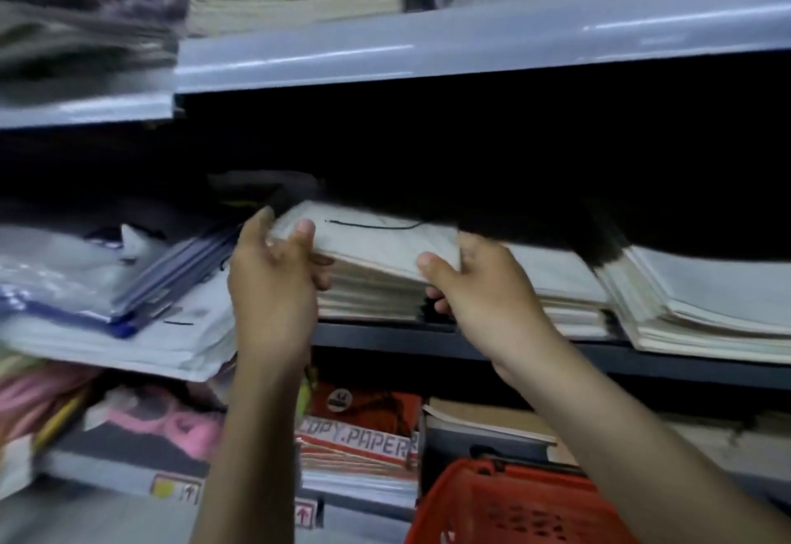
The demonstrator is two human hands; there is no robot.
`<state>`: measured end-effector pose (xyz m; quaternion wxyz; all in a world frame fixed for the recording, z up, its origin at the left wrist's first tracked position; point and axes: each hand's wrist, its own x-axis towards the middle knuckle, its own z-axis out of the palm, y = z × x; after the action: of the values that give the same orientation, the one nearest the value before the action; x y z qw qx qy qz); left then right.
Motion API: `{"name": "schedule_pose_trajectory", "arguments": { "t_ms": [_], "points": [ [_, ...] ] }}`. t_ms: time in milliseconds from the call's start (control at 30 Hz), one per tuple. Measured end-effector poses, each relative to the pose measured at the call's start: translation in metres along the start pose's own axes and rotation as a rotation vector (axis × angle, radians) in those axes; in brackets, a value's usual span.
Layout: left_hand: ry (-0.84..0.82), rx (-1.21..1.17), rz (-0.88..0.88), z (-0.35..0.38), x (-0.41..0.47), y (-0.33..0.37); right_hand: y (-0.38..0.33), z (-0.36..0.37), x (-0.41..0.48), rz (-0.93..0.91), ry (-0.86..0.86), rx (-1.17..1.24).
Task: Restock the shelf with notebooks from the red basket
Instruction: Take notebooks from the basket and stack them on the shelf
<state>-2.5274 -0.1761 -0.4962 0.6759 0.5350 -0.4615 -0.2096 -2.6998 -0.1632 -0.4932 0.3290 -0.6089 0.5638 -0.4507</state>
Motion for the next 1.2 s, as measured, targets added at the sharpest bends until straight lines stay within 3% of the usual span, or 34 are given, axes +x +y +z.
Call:
{"name": "schedule_pose_trajectory", "arguments": {
  "t_ms": [100,233,600,767,900,1000,1133,1200],
  "points": [
    [0.072,0.253,0.009,-0.007,0.001,-0.009,-0.006,0.013,-0.001,-0.024,-0.030,-0.144],
    [0.137,0.331,0.023,-0.010,0.000,-0.011,-0.004,0.014,-0.003,-0.042,-0.115,-0.243],
    [0.206,0.199,0.086,0.008,-0.015,-0.011,-0.003,0.016,0.007,-0.069,-0.129,-0.390],
    [0.213,0.069,0.237,0.043,-0.054,0.000,-0.008,-0.016,-0.029,-0.250,0.056,-0.360],
    [-0.003,0.046,0.211,0.081,-0.110,-0.023,0.047,-0.048,-0.058,-0.149,0.129,-0.280],
    [-0.428,0.332,0.042,0.098,-0.168,-0.082,0.131,-0.065,-0.089,0.089,0.035,-0.331],
    [-0.977,0.698,-0.400,0.096,-0.244,-0.180,0.242,-0.074,-0.141,0.485,-0.209,-0.297],
    [-1.060,0.742,-0.775,0.080,-0.273,-0.217,0.285,-0.076,-0.166,0.652,-0.306,-0.293]
  ]
}}
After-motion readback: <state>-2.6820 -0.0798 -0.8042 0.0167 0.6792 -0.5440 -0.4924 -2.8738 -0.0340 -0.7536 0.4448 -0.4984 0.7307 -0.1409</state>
